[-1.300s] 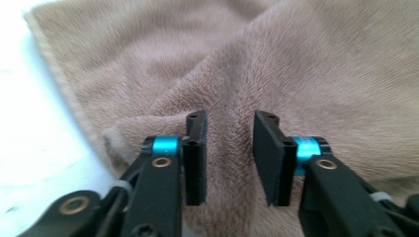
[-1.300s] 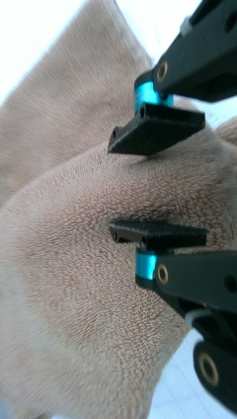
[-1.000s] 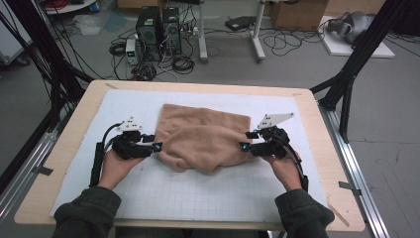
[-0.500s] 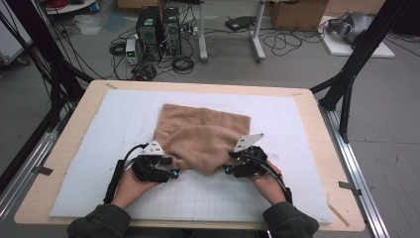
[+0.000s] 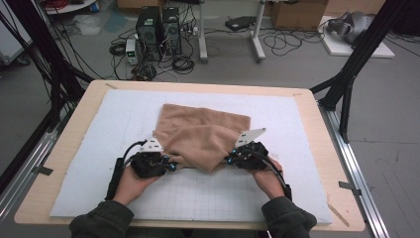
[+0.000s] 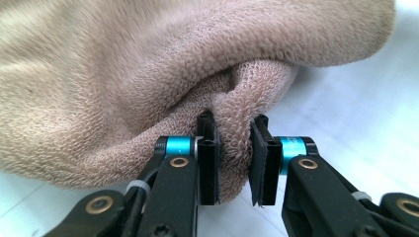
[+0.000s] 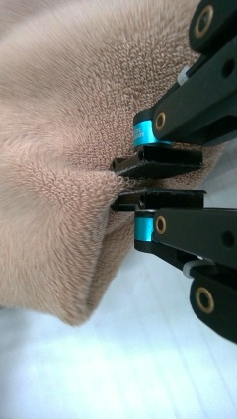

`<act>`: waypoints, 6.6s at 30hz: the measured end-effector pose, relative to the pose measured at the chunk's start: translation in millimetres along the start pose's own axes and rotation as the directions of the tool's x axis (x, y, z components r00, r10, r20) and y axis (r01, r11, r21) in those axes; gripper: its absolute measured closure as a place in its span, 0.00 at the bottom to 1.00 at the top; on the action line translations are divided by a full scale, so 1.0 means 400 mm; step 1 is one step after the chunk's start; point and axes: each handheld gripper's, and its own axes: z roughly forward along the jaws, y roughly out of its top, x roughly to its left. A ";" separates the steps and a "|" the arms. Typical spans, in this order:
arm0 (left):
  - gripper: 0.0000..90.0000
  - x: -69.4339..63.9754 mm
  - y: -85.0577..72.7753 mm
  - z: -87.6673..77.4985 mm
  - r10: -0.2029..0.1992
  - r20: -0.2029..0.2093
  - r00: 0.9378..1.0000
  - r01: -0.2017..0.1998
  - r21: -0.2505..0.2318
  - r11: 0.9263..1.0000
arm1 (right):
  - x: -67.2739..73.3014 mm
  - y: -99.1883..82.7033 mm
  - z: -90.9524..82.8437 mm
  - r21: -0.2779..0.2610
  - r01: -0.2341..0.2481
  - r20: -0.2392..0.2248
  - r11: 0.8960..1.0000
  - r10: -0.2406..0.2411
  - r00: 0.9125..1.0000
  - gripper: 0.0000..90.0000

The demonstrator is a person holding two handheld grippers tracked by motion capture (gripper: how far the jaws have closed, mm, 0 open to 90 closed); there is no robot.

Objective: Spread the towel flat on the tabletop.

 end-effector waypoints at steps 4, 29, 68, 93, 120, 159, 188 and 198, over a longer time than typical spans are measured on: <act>0.86 0.015 0.031 -0.086 -0.011 0.013 1.000 0.012 -0.074 0.997 | -0.003 0.038 -0.080 -0.048 0.012 0.033 0.999 -0.011 0.999 0.94; 0.65 0.205 0.074 0.003 -0.128 -0.184 0.975 0.127 -0.016 0.992 | -0.196 0.018 0.008 0.052 -0.198 0.149 0.979 0.189 0.971 0.74; 0.92 0.091 0.058 0.066 0.048 -0.126 0.991 -0.036 0.096 0.995 | -0.049 -0.019 0.015 0.048 -0.007 0.016 0.999 0.006 1.000 0.88; 0.94 0.199 0.091 0.058 -0.094 -0.140 0.986 0.099 0.028 0.995 | -0.147 -0.002 0.002 0.094 -0.122 0.155 0.988 0.107 0.982 0.88; 0.78 0.030 0.057 0.021 0.070 0.016 0.997 -0.071 0.065 0.995 | -0.059 -0.089 -0.106 -0.007 -0.067 0.125 0.998 0.068 0.990 0.66; 0.96 -0.085 -0.041 -0.098 0.154 -0.003 0.988 -0.154 0.017 0.988 | 0.080 -0.115 -0.104 0.001 0.034 -0.021 0.999 -0.034 0.999 0.91; 0.91 -0.007 -0.131 -0.041 0.083 0.013 0.996 -0.084 0.102 0.991 | 0.055 -0.136 0.004 0.072 0.049 -0.086 0.996 -0.042 0.995 0.94; 0.97 -0.059 -0.163 -0.095 0.103 0.036 0.994 -0.106 0.092 0.990 | 0.120 -0.157 -0.038 0.063 0.068 -0.138 0.996 -0.059 0.989 0.94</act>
